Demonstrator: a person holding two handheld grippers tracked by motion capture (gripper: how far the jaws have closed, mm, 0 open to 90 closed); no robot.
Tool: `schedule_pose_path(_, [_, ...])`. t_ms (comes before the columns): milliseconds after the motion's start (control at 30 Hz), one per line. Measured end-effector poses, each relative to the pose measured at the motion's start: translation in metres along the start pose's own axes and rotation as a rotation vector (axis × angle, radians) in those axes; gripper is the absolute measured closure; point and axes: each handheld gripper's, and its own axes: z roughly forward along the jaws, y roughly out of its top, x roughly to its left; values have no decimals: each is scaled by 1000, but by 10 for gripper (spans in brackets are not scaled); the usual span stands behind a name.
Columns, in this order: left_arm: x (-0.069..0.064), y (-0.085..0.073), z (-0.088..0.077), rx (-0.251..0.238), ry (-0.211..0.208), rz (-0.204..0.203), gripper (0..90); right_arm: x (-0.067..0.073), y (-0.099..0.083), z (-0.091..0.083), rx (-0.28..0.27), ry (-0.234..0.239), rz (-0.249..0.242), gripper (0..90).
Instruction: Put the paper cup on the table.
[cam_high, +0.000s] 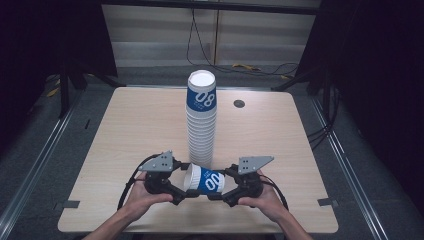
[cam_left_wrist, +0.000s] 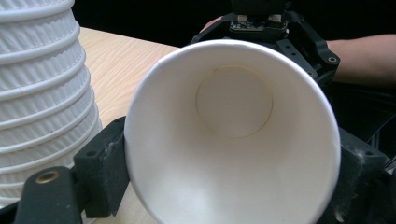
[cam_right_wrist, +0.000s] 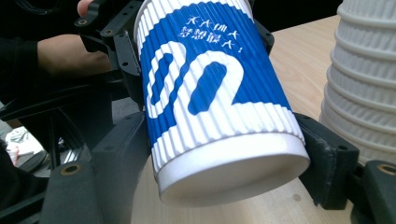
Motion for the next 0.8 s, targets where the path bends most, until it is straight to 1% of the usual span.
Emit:
schedule_pose_path(33, [0, 0, -1, 5, 2, 3, 163, 0, 0, 0, 6, 0, 1, 252])
schedule_pose_path(100, [-2, -1, -1, -4, -4, -4, 174, 1, 0, 1, 12, -1, 2, 228])
schedule_pose_path(167, [-2, 0, -1, 4, -1, 12, 178, 1, 0, 2, 22, -5, 9, 222])
schedule_pose_path(367, [-4, -1, 0, 11, 7, 29, 183, 3, 0, 6, 59, -22, 9, 205])
schedule_pose_path(500, [-3, 0, -3, -1, 20, 22, 182, 2, -1, 5, 72, -49, 18, 182])
schedule_pose_path(600, [-1, 0, -6, 2, 33, 14, 182, 2, -2, 3, 85, -66, 24, 176])
schedule_pose_path(667, [-2, 0, -8, 6, 39, 10, 182, 1, -2, 3, 94, -80, 18, 176])
schedule_pose_path(733, [-2, 0, -10, 7, 40, 3, 182, 1, -2, 3, 126, -116, -4, 170])
schedule_pose_path(800, [-2, 0, -12, 16, 51, 3, 182, 1, -3, 3, 145, -137, -3, 169])
